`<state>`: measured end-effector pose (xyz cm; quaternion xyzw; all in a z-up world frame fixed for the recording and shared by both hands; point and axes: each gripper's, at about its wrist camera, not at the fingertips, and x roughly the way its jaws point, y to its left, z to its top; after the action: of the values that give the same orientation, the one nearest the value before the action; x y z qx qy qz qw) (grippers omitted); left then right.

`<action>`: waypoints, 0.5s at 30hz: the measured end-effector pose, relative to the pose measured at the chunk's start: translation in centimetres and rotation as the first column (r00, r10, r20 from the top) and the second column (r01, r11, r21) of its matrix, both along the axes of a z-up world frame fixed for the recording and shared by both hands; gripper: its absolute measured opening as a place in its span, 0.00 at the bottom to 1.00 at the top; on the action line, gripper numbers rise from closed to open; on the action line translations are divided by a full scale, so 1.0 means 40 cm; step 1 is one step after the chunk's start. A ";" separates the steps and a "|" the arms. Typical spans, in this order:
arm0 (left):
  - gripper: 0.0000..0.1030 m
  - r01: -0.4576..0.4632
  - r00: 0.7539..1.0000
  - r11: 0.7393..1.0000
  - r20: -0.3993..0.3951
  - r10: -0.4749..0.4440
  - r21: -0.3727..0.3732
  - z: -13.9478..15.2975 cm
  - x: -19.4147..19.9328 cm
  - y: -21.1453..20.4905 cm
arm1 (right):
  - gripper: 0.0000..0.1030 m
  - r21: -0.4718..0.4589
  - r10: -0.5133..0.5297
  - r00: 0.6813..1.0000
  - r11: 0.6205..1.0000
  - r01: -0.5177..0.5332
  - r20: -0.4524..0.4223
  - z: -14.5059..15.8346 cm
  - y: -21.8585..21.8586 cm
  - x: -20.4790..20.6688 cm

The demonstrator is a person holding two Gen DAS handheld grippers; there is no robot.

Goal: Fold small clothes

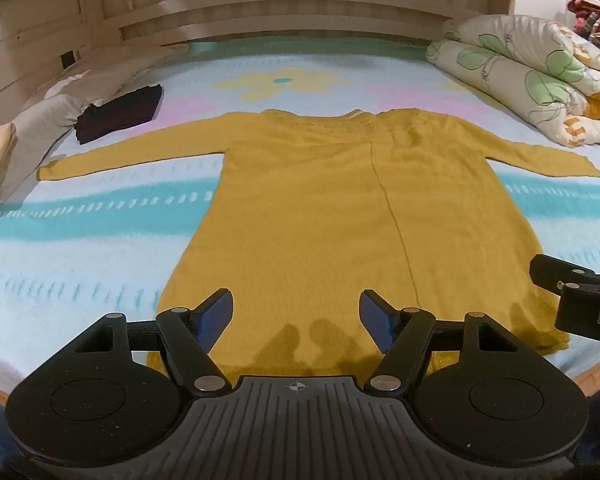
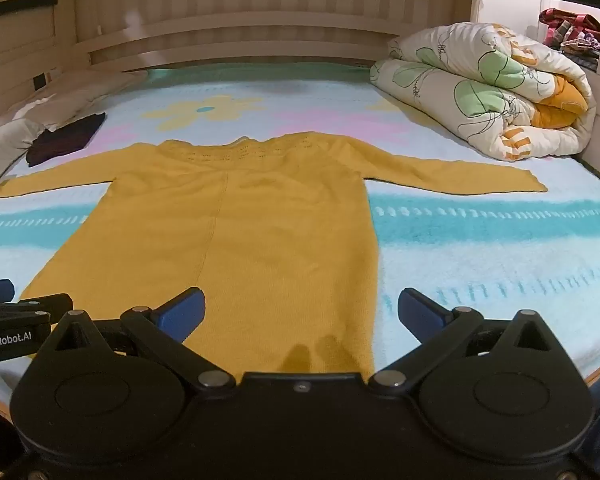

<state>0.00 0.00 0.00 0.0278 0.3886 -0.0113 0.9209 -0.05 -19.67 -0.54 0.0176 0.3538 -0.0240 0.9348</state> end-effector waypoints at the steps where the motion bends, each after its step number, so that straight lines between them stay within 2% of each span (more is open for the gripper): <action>1: 0.67 0.000 1.000 1.000 0.000 0.000 0.001 0.000 0.000 0.000 | 0.99 0.000 0.001 1.000 1.000 -0.001 0.000 0.000 -0.001 0.000; 15: 0.67 0.000 1.000 1.000 -0.002 0.000 -0.005 -0.002 -0.001 -0.003 | 0.99 0.002 0.007 1.000 1.000 -0.007 -0.001 -0.002 0.004 0.001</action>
<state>-0.04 -0.11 -0.06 0.0255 0.3897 -0.0121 0.9205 -0.03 -19.50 -0.60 0.0172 0.3545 -0.0203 0.9347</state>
